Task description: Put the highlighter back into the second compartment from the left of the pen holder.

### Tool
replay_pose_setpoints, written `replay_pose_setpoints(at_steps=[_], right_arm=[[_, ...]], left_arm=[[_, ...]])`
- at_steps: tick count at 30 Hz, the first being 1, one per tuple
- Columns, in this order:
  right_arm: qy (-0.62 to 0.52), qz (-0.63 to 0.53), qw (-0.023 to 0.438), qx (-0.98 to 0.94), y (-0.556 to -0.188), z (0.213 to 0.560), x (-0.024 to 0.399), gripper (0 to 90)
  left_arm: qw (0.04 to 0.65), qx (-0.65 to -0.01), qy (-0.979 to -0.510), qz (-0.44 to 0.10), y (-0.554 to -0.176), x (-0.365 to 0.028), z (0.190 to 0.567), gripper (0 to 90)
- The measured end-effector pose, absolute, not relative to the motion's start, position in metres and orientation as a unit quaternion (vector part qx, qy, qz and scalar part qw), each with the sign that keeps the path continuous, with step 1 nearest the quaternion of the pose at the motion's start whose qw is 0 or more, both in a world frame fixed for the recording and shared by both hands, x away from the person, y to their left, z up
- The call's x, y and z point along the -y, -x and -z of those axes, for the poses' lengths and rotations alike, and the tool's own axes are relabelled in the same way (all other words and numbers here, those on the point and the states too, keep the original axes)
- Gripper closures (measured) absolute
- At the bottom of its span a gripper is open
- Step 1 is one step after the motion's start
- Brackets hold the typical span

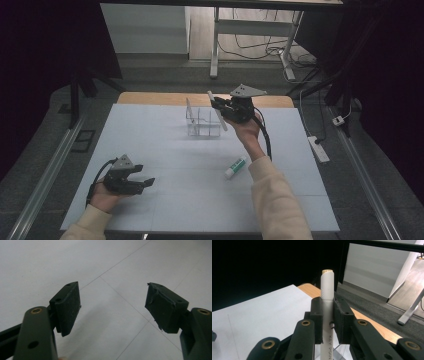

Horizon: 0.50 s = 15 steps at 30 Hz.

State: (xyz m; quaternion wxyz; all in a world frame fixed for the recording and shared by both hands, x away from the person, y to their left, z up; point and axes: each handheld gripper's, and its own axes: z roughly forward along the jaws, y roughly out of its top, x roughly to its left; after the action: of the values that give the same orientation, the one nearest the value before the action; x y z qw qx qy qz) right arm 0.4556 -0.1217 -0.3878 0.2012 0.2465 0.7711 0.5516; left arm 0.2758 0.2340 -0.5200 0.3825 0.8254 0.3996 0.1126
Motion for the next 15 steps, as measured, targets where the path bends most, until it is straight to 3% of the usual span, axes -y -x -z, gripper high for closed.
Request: replay_pose_setpoints(at_steps=[15], right_arm=[[-0.260, -0.559, 0.198, -0.762, -0.469, 0.389, 0.112, 77.6]], left_arm=[[0.385, -0.400, -0.824, -0.111, -0.276, -0.234, 0.520, 28.0]])
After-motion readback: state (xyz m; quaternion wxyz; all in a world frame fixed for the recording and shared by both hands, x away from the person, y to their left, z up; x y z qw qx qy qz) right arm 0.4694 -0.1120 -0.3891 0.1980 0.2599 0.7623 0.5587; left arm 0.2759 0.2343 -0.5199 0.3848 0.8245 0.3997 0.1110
